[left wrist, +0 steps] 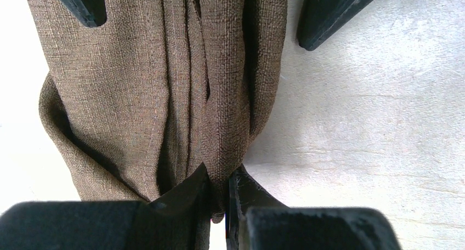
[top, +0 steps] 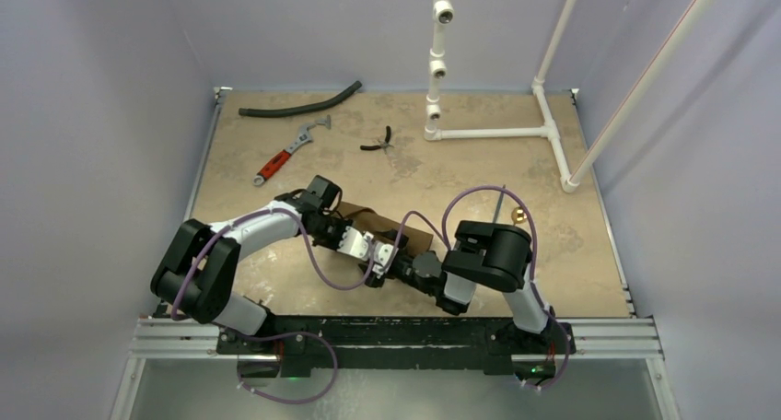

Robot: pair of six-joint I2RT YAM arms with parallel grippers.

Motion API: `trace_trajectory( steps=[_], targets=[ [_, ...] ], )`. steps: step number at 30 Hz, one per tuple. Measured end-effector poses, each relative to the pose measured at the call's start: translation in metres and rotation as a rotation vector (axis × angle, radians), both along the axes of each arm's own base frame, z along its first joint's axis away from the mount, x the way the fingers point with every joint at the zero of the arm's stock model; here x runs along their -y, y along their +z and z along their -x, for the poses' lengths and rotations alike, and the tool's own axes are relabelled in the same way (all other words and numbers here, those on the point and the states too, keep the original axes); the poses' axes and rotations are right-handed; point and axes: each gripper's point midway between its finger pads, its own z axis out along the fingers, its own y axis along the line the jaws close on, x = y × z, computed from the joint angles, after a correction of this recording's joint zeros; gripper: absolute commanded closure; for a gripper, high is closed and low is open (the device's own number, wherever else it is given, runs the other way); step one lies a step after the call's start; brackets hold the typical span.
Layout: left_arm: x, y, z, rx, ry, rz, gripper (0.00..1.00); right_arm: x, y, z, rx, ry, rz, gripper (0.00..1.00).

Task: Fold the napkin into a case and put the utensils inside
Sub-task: Pick up the 2/3-rectangle-folded napkin at the center of the board.

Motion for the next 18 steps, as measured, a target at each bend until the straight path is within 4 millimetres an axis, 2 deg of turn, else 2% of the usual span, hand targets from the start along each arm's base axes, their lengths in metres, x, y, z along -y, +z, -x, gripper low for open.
trace_trajectory(
  steps=[10,18],
  targets=[
    [0.009,0.007,0.016,-0.08,0.0,0.019,1.0,-0.011,0.006,-0.002,0.07,0.027,0.026,0.04],
    [0.01,0.006,0.026,-0.113,-0.007,0.004,1.0,-0.024,0.01,0.001,0.145,0.075,0.054,0.13]
  ],
)
